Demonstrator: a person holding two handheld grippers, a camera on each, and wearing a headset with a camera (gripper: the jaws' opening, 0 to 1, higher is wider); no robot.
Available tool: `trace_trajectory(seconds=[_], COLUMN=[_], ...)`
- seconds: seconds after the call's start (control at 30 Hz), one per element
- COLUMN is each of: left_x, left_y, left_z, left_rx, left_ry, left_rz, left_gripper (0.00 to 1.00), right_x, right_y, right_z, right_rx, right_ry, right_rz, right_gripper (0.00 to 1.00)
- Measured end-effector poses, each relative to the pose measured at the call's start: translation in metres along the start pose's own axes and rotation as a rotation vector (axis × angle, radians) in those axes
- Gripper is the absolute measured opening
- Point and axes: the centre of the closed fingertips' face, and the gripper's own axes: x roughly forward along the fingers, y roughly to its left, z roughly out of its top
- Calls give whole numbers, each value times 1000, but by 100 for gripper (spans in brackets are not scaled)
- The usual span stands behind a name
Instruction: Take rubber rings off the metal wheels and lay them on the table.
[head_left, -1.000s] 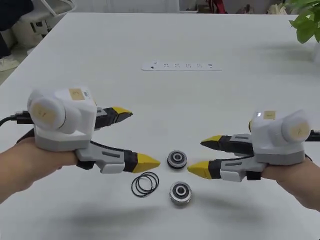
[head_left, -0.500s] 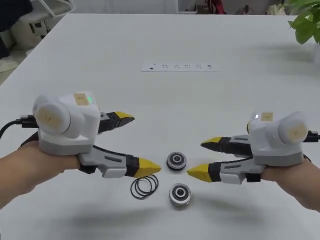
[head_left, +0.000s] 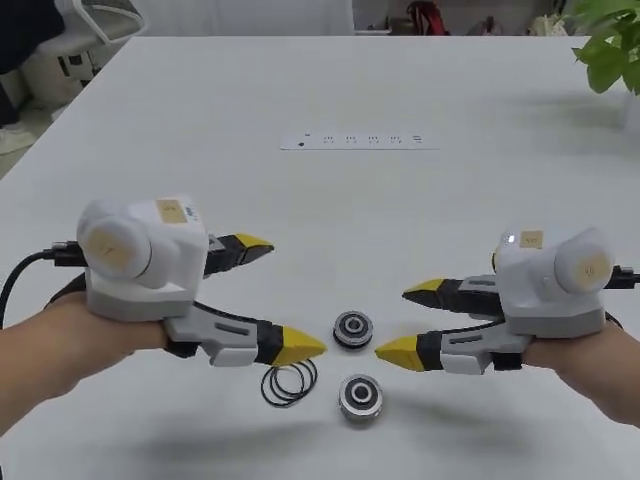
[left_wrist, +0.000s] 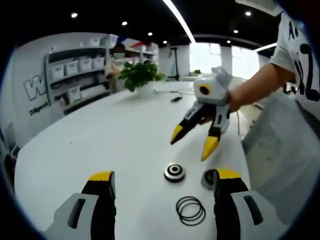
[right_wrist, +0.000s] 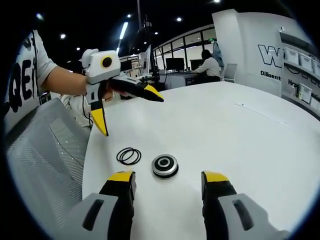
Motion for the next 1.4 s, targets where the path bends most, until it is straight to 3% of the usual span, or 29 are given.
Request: trace_trajectory(seconds=[0.5, 1.4], left_x=[3, 14], left_y=[1, 6], left_z=[2, -6], left_rx=[3, 1], left_ry=[-3, 18], left_rz=[-3, -17], left_gripper=[80, 76], right_x=[1, 4], right_y=[0, -1], right_z=[0, -3], right_rx=[-1, 5], right_ry=[3, 18], right_rz=[4, 5], right_gripper=[51, 51])
